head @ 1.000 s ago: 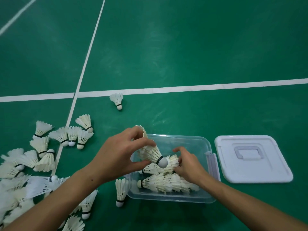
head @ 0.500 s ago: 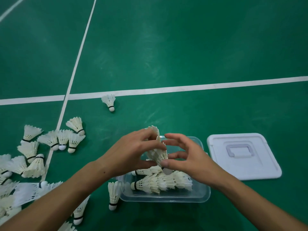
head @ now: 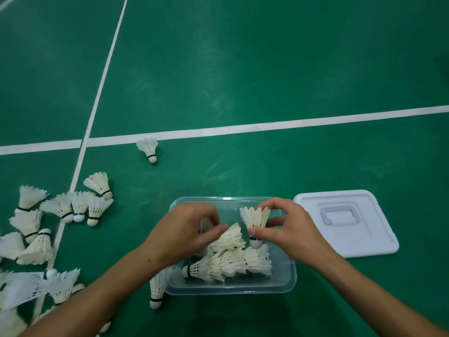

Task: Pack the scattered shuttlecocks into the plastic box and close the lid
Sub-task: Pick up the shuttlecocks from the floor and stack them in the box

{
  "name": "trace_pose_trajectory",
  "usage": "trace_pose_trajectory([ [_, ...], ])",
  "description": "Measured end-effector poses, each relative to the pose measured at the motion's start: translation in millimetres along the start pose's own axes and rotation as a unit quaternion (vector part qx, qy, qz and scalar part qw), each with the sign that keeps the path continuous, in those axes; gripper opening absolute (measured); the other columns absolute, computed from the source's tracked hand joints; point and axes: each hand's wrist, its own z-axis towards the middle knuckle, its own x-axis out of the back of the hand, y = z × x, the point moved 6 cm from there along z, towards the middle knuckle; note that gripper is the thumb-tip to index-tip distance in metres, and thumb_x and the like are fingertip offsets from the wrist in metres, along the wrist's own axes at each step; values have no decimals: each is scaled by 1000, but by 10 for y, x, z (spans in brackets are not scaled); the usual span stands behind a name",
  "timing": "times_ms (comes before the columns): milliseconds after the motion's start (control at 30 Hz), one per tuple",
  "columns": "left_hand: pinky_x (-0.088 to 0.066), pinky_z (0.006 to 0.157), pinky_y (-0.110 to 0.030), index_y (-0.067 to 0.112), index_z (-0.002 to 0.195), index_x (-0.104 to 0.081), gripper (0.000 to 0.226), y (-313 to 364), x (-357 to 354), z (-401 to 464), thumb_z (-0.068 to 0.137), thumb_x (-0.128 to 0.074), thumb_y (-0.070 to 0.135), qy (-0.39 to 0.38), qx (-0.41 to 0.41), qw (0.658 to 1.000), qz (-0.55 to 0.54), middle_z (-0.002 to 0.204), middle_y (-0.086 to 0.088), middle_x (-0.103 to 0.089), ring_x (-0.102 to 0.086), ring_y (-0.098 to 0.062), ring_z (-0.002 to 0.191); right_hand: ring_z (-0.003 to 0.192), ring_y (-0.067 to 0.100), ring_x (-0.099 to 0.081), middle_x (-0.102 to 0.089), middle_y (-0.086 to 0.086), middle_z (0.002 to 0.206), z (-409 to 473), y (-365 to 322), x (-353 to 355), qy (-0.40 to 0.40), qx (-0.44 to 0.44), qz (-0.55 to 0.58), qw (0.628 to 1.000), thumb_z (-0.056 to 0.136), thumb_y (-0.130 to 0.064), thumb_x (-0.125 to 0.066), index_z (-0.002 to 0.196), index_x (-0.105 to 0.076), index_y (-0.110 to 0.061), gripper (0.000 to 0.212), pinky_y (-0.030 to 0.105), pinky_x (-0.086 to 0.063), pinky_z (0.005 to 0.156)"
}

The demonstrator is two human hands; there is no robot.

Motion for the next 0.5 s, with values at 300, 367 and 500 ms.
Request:
trace_pose_trajectory([
  [300,-50,79,-35,40,139,-54,60,-135,-864,205,88,-56,72,-108,102,960,239,122,7,-66,-69,-19,104,104,8,-59,-66,-22,111,-61,-28,-58,130,60,-290,946,85,-68,-72,84,-74,-34,34,31,-50,77],
  [367,-51,82,-35,38,142,-52,67,-201,-916,290,86,-59,73,-111,119,959,230,122,6,-70,-69,-19,107,107,9,-52,-64,-21,115,-107,-32,-105,136,65,-331,931,92,-63,-67,91,-80,-34,32,28,-43,73],
  [500,-55,86,-35,38,143,-51,70,-265,-998,392,84,-66,71,-146,128,957,216,118,6,-73,-70,-19,104,92,9,-57,-64,-13,99,-121,29,-77,144,73,-300,940,95,-48,-71,94,-82,-27,24,27,-49,76],
])
